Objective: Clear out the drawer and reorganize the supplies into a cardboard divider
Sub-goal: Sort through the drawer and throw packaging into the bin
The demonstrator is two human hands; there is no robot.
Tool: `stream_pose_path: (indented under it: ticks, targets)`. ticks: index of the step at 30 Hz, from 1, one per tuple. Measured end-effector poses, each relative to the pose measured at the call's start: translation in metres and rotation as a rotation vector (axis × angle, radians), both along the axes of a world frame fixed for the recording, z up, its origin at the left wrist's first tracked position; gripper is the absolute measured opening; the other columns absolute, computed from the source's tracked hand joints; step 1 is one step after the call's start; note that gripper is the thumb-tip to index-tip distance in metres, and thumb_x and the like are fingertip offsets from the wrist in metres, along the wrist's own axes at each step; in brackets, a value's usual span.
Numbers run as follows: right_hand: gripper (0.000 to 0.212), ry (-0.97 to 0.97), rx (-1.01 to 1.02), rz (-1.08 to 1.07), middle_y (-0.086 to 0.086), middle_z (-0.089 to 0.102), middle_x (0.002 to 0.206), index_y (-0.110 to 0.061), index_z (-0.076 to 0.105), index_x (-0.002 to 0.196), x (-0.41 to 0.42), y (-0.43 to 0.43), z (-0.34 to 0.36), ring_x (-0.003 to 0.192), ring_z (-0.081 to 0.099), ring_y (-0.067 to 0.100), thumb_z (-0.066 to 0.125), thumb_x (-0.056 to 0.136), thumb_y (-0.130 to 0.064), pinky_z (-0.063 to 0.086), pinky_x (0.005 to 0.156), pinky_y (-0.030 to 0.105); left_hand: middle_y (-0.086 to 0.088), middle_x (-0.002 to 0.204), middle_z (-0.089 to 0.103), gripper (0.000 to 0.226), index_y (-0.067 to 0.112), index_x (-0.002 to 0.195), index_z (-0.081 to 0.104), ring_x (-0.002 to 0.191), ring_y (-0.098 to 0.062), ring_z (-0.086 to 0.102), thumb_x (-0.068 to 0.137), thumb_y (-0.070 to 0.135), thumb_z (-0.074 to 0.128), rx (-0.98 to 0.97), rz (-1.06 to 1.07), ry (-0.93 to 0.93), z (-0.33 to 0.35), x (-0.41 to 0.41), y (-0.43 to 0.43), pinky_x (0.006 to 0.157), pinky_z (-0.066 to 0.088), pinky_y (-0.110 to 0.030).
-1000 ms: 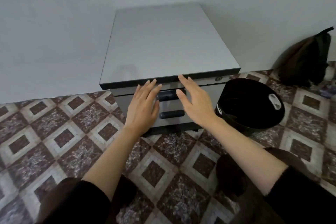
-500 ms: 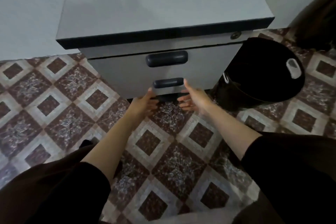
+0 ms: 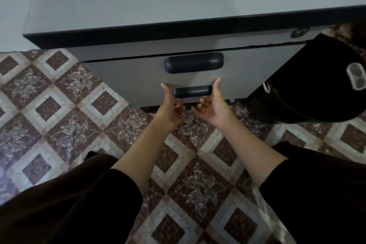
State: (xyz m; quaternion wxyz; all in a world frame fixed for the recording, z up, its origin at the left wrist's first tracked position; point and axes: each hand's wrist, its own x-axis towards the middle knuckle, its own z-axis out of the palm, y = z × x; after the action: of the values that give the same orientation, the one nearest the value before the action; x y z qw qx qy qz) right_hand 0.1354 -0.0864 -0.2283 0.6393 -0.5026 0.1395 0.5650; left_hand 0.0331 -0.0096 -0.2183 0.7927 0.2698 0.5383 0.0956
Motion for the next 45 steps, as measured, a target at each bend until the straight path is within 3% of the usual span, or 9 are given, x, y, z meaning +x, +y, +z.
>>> stream_pose_path:
  ticks: [4, 7, 12, 16, 22, 25, 38, 41, 45]
  targets:
    - [0.076, -0.03, -0.029, 0.073, -0.001, 0.043, 0.055, -0.012, 0.059, 0.084, 0.0, 0.0, -0.003, 0.058, 0.049, 0.015, 0.042, 0.059, -0.081, 0.055, 0.072, 0.036, 0.003, 0.062, 0.047, 0.078, 0.014, 0.088, 0.055, 0.055, -0.008, 0.047, 0.068, 0.085, 0.03, 0.015, -0.024, 0.067, 0.001, 0.005, 0.0, 0.053, 0.044, -0.021]
    - [0.081, -0.065, -0.085, 0.106, -0.002, 0.054, 0.044, -0.011, 0.061, 0.095, -0.001, -0.002, 0.0, 0.063, 0.054, 0.017, 0.039, 0.065, -0.083, 0.056, 0.076, 0.04, -0.004, 0.088, 0.062, 0.094, 0.009, 0.108, 0.056, 0.082, -0.017, 0.058, 0.066, 0.088, 0.026, -0.016, -0.06, 0.103, 0.001, 0.009, -0.002, 0.08, 0.05, -0.03]
    - [0.082, -0.084, -0.225, 0.113, 0.011, 0.065, 0.103, -0.013, 0.06, 0.11, -0.016, -0.007, 0.008, 0.091, 0.06, 0.024, 0.049, 0.065, -0.082, 0.056, 0.067, 0.036, -0.013, 0.125, 0.059, 0.13, 0.008, 0.133, 0.048, 0.109, -0.029, 0.057, 0.036, 0.094, 0.044, -0.072, -0.093, 0.149, 0.013, -0.003, -0.015, 0.1, 0.042, -0.044]
    - [0.055, -0.075, -0.286, 0.122, 0.007, 0.058, 0.086, -0.013, 0.06, 0.101, -0.025, -0.024, 0.017, 0.073, 0.055, 0.018, 0.061, 0.077, -0.063, 0.055, 0.058, 0.035, -0.006, 0.1, 0.064, 0.079, 0.011, 0.111, 0.061, 0.084, -0.018, 0.057, 0.073, 0.078, 0.046, -0.033, -0.137, 0.232, 0.016, -0.019, -0.024, 0.071, 0.042, -0.035]
    - [0.047, -0.051, -0.349, 0.18, 0.004, 0.046, 0.068, -0.011, 0.056, 0.092, -0.043, -0.057, 0.02, 0.058, 0.048, 0.015, 0.061, 0.08, -0.056, 0.056, 0.056, 0.036, -0.005, 0.085, 0.058, 0.043, 0.016, 0.089, 0.06, 0.075, -0.016, 0.054, 0.083, 0.059, 0.053, -0.017, -0.114, 0.242, 0.02, -0.045, -0.055, 0.074, 0.044, -0.032]
    - [0.044, -0.028, -0.358, 0.198, 0.005, 0.048, 0.064, -0.01, 0.056, 0.087, -0.056, -0.077, 0.022, 0.055, 0.048, 0.016, 0.061, 0.081, -0.054, 0.056, 0.059, 0.037, -0.007, 0.082, 0.058, 0.041, 0.014, 0.087, 0.058, 0.07, -0.017, 0.055, 0.085, 0.055, 0.055, -0.036, -0.092, 0.256, 0.021, -0.058, -0.073, 0.06, 0.045, -0.028]
    - [0.04, -0.23, -0.505, 0.322, 0.008, 0.052, 0.065, -0.008, 0.052, 0.081, -0.08, -0.128, 0.038, 0.054, 0.049, 0.018, 0.058, 0.087, -0.047, 0.053, 0.053, 0.037, -0.007, 0.076, 0.061, 0.056, 0.007, 0.089, 0.059, 0.065, -0.018, 0.055, 0.084, 0.062, 0.05, 0.036, -0.297, 0.418, 0.024, -0.097, -0.115, 0.073, 0.047, -0.03]
    - [0.052, -0.436, -0.571, 0.454, 0.01, 0.057, 0.062, -0.003, 0.054, 0.072, -0.084, -0.134, 0.043, 0.051, 0.053, 0.022, 0.053, 0.088, -0.052, 0.053, 0.057, 0.038, -0.008, 0.075, 0.064, 0.06, 0.004, 0.092, 0.065, 0.062, -0.019, 0.057, 0.088, 0.06, 0.046, 0.227, -0.454, 0.492, 0.03, -0.106, -0.117, 0.057, 0.048, -0.028]
    - [0.053, -1.253, -0.612, 0.767, 0.004, 0.056, 0.059, -0.009, 0.052, 0.059, -0.083, -0.149, 0.049, 0.06, 0.054, 0.019, 0.059, 0.084, -0.055, 0.048, 0.06, 0.033, -0.004, 0.065, 0.061, 0.043, 0.009, 0.076, 0.068, 0.061, -0.018, 0.058, 0.088, 0.048, 0.055, 0.721, -0.77, 0.611, 0.044, -0.125, -0.112, 0.059, 0.048, -0.028]
